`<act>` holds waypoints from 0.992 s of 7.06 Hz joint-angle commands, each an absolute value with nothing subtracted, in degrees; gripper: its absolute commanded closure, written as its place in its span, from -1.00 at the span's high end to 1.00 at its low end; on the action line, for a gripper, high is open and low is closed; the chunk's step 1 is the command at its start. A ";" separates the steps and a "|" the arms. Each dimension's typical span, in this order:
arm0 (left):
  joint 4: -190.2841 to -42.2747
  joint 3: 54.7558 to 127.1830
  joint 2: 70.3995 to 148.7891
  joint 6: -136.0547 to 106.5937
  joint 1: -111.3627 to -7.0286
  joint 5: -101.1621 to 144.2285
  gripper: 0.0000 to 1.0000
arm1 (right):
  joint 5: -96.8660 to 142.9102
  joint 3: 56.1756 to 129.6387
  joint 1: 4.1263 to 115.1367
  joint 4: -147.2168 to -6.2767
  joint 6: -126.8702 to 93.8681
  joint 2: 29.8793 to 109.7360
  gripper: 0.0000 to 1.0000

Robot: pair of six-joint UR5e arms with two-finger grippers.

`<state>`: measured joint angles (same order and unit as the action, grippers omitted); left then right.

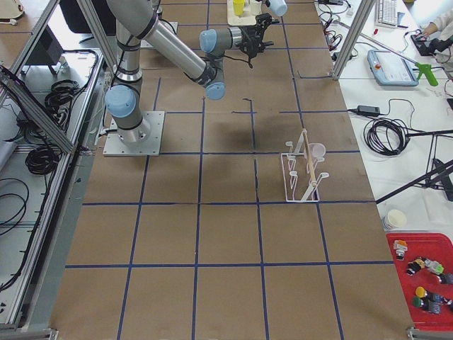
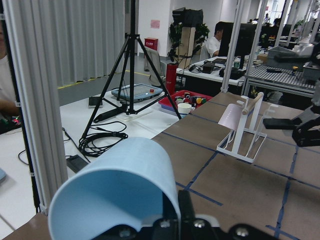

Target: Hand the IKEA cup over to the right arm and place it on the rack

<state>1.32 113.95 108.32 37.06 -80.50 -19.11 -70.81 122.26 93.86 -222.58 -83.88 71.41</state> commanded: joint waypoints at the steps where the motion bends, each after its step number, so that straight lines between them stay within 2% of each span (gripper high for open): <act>1: 5.27 114.26 111.43 35.26 -82.44 -18.71 -1.00 | -69.97 122.08 94.48 -222.10 -81.48 70.67 1.00; 4: 6.23 114.78 112.85 32.18 -82.70 -26.05 -1.00 | -66.71 121.73 96.06 -220.79 -81.30 69.96 1.00; 7: 18.58 114.87 115.12 20.08 -86.03 -26.72 -1.00 | -67.59 118.67 99.92 -219.64 -81.91 65.85 1.00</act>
<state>13.28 114.93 113.74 24.77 -84.42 -26.32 -67.28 120.13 98.33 -219.70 -81.58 67.80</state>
